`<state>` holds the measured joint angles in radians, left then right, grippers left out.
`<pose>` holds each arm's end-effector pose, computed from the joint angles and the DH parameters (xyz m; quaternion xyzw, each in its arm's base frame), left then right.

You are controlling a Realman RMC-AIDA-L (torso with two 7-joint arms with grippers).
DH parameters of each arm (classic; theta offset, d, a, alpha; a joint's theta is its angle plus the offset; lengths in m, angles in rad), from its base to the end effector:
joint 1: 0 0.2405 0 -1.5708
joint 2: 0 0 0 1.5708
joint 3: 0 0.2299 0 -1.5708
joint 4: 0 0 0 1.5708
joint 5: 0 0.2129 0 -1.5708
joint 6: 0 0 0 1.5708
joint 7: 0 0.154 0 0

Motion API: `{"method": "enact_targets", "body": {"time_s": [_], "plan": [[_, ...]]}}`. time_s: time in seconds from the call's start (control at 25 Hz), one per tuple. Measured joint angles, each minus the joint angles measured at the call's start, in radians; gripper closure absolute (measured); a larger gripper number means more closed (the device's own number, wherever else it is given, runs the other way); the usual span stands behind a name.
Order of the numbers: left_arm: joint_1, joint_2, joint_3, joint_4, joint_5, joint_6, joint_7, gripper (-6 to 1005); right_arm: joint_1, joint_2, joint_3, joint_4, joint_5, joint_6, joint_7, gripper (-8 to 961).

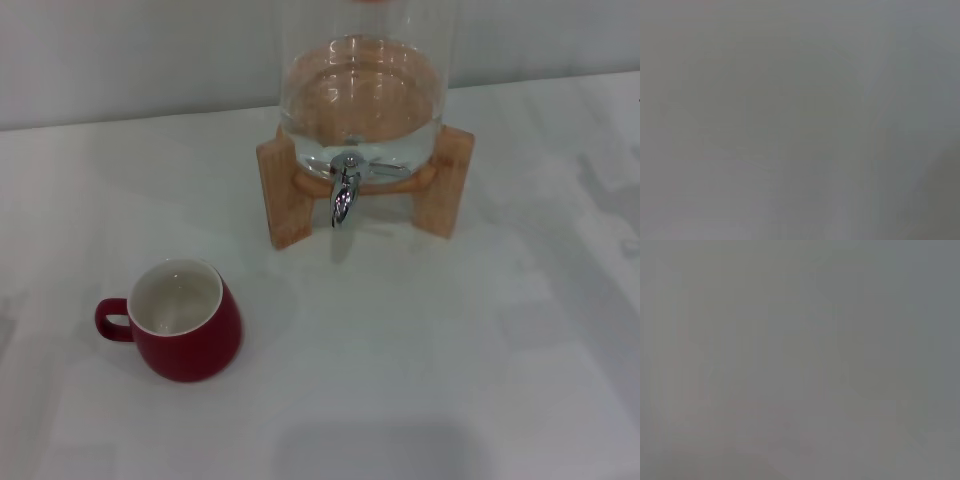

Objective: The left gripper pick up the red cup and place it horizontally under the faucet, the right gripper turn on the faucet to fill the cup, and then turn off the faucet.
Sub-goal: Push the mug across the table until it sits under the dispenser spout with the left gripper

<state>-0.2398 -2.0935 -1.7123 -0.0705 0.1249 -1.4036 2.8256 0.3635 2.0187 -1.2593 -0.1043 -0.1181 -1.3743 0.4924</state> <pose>-0.3473 0.2580 0.0164 -0.6773 -0.2405 -0.3259 0.6141 0.3379 0.3121 0.0760 -0.6118 0.2424 0.4071 0.6334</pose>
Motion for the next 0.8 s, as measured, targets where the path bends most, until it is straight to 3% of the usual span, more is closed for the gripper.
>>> {"method": "enact_targets", "body": {"time_s": [0.44,0.8], "plan": [[0.019,-0.010,0.010,0.001,0.113,-0.001,0.000,117,-0.002,0.000,0.000,0.000,0.000,0.000,0.000,112],[0.021,-0.010,0.053,0.002,0.122,0.000,0.000,117,0.000,0.000,0.000,-0.004,0.000,0.000,0.000,111]]}}
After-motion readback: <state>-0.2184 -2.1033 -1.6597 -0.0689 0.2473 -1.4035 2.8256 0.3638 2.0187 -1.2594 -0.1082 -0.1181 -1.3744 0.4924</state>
